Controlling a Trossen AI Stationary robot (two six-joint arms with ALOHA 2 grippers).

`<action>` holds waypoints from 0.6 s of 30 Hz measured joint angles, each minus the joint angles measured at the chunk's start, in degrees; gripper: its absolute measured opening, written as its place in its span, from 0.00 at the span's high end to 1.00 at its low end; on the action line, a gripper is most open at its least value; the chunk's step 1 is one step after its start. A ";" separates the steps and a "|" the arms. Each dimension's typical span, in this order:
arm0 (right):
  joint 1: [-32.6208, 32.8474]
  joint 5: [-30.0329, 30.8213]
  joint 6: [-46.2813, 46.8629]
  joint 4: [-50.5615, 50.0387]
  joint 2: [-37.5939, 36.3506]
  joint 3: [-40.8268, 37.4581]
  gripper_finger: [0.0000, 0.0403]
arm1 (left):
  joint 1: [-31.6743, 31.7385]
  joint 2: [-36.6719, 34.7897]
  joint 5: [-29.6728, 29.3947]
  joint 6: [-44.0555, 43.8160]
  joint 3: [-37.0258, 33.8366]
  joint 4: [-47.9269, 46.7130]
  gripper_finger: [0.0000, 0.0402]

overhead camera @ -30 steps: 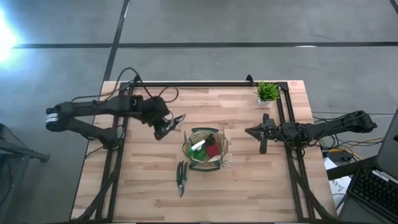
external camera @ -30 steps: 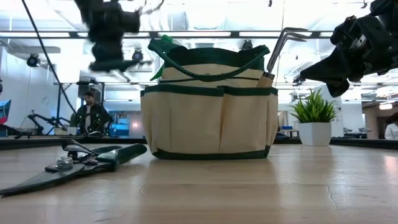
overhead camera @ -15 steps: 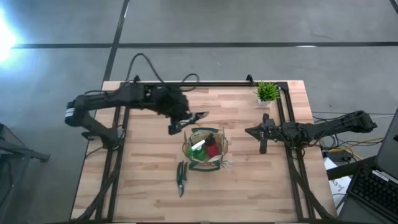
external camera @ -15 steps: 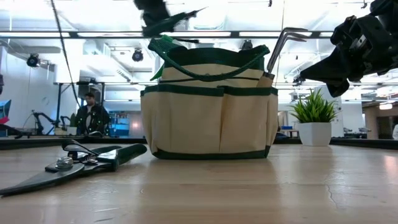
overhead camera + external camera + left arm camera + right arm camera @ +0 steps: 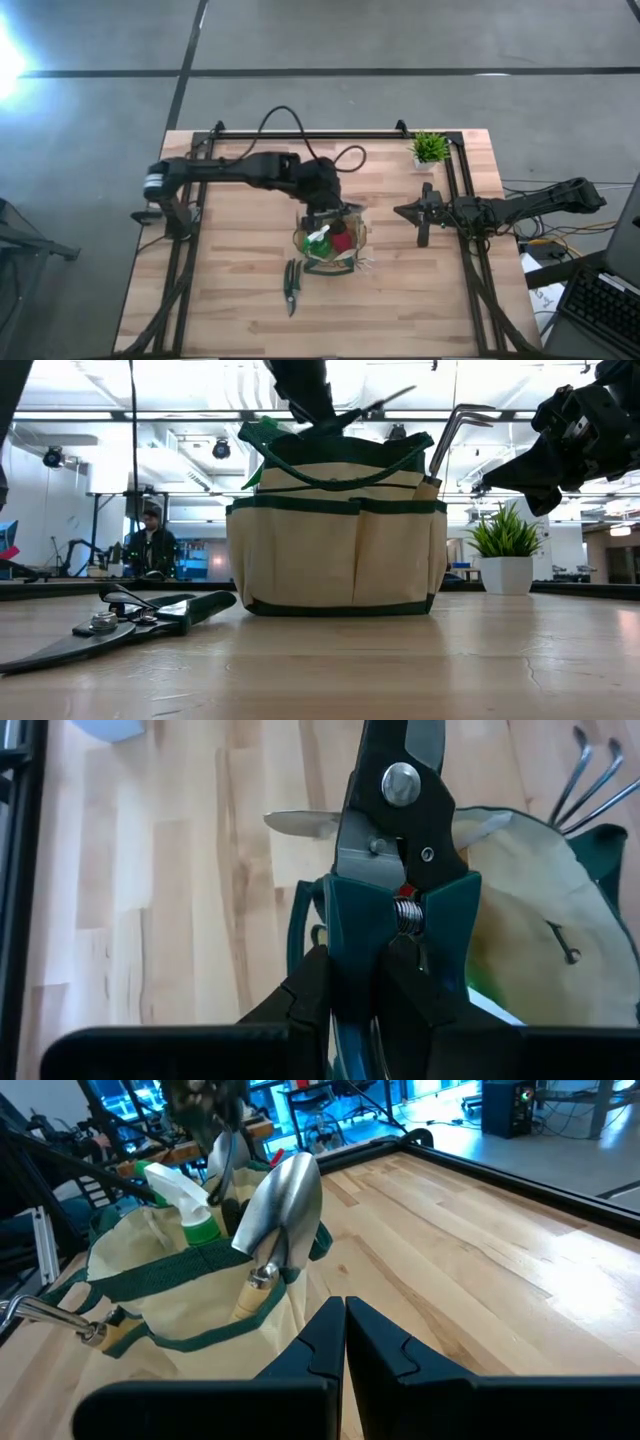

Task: Pick & Place Garden tools in Gardening bag
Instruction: Put the top green fruit pruner into the white gardening bag

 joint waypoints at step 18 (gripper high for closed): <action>0.00 0.01 0.00 0.00 -0.01 0.00 0.98 | -3.36 3.09 -7.29 6.56 -0.12 1.99 0.86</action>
